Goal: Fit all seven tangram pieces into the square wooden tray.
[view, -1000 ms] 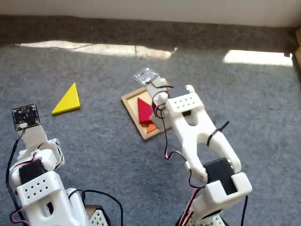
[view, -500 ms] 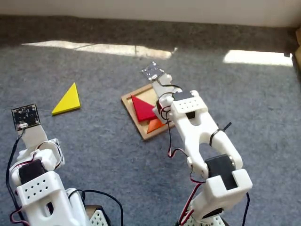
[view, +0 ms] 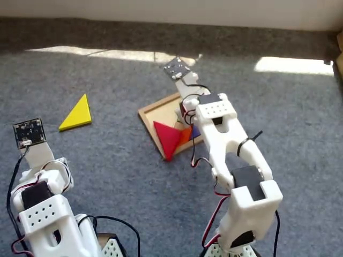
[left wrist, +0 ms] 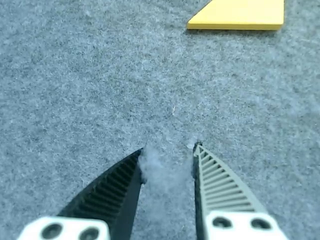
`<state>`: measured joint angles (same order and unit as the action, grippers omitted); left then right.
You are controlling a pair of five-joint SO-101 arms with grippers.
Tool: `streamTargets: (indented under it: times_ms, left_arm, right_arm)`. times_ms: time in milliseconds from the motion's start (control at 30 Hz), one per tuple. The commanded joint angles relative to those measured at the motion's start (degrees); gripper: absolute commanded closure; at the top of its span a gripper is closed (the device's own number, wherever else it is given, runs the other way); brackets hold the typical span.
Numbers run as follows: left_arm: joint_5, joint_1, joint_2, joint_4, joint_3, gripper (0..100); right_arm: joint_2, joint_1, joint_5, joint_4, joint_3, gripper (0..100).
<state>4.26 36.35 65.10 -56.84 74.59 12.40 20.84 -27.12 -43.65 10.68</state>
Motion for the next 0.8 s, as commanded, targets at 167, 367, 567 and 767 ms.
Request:
streamTargets:
  times_ms: [167, 367, 567, 767]
  left_arm:
    - [-0.35, 0.4, 0.75, 0.88, -0.13, 84]
    - [-0.35, 0.48, 0.75, 0.88, -0.13, 84]
    - [-0.35, 0.48, 0.75, 0.88, -0.13, 84]
    - [-0.35, 0.48, 0.75, 0.88, -0.13, 84]
  right_arm:
    - [-12.7, 4.53, -0.26, -16.57, -2.07, 99.2]
    - [-13.14, 10.68, -0.26, -22.37, -0.22, 99.2]
    - [-13.23, 10.42, -0.53, -22.64, 4.7, 99.2]
    - [-13.23, 9.45, -0.79, -22.37, 8.75, 99.2]
